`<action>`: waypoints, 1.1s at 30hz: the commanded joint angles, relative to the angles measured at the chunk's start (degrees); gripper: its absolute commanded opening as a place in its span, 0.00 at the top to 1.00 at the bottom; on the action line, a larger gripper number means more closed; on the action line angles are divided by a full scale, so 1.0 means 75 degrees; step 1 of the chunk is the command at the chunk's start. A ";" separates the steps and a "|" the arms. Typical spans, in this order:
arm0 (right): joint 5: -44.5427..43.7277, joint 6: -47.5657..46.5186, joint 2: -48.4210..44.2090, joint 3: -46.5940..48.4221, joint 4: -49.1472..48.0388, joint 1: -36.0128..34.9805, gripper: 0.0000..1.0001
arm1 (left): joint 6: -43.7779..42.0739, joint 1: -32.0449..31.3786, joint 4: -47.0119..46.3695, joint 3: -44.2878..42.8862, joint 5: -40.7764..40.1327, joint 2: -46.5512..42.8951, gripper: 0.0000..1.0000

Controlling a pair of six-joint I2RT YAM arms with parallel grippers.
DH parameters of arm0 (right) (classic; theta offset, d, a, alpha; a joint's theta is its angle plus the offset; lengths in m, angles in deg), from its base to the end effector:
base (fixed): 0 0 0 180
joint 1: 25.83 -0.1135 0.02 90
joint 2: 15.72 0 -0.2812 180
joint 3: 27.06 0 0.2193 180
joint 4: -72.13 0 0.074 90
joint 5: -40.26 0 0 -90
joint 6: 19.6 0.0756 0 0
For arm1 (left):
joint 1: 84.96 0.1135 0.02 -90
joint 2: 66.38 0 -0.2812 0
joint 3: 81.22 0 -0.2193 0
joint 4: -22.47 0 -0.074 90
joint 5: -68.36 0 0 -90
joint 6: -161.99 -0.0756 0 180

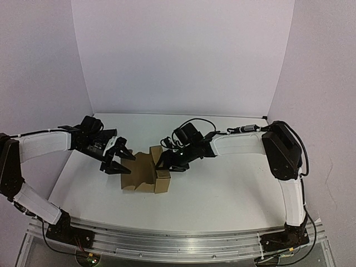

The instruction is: Fold the paper box

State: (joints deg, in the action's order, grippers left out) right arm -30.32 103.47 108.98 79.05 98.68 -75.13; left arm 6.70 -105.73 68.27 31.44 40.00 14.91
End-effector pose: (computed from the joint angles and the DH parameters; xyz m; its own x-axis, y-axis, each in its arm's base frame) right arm 0.3008 0.3882 0.1718 -0.8610 -0.2118 -0.4625 -0.4751 0.6596 0.5824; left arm 0.2061 -0.1493 0.2436 0.1919 0.3887 -0.9011 0.9774 -0.1583 0.1399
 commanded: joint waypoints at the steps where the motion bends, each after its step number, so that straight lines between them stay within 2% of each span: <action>1: 0.0528 -0.0976 -0.0107 -0.0121 0.0645 -0.0041 0.41 | -0.2540 0.0293 0.0602 -0.0095 -0.1018 -0.0169 0.34; 5: 0.0604 -0.1169 -0.0133 -0.0188 0.0669 -0.0040 0.41 | -0.4165 0.0301 0.0347 0.0174 -0.1775 -0.0241 0.27; 9: 0.0557 -0.1200 -0.0150 -0.0208 0.0694 -0.0041 0.41 | -0.6220 0.0319 0.1245 0.0160 -0.3719 0.0479 0.24; 11: 0.0558 -0.1201 -0.0129 -0.0186 0.0698 -0.0039 0.41 | -0.6722 0.0325 0.1487 0.0469 -0.3954 0.0502 0.22; 12: 0.0546 -0.1208 -0.0131 -0.0181 0.0702 -0.0040 0.41 | -0.6768 0.0328 0.1566 0.0583 -0.3712 0.0451 0.20; 15: 0.0491 -0.1198 -0.0141 -0.0160 0.0720 -0.0037 0.41 | -0.6416 0.0167 0.2321 0.0541 -0.2382 0.0388 0.09; 17: 0.0387 -0.1198 -0.0170 -0.0163 0.0733 -0.0042 0.40 | -0.5769 -0.0391 0.2558 0.0650 -0.2202 0.0333 0.02; 19: 0.0338 -0.1226 -0.0188 -0.0163 0.0733 -0.0038 0.40 | -0.5052 -0.0992 0.1984 0.1323 -0.2539 0.0092 0.04; 22: 0.0366 -0.1247 -0.0195 -0.0129 0.0742 -0.0039 0.40 | -0.4817 -0.1098 0.0273 0.2307 -0.3107 -0.0170 0.12; 25: 0.0385 -0.1237 -0.0205 -0.0127 0.0745 -0.0038 0.40 | -0.4104 -0.1099 -0.0665 0.2330 -0.3159 -0.0070 0.19; 28: 0.0379 -0.1206 -0.0189 -0.0119 0.0756 -0.0039 0.40 | -0.3049 -0.1197 -0.0645 0.1860 -0.2600 0.0123 0.20; 30: 0.0343 -0.1167 -0.0169 -0.0100 0.0757 -0.0040 0.40 | -0.2836 -0.1366 -0.0225 0.1737 -0.2399 0.0238 0.24; 33: 0.0283 -0.1177 -0.0165 -0.0075 0.0757 -0.0041 0.40 | -0.2337 -0.1485 -0.0329 0.2058 -0.2548 0.0157 0.28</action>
State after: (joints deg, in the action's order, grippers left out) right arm -26.13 95.72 108.96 78.79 99.80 -75.15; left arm -18.93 -115.48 66.97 46.26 19.29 16.12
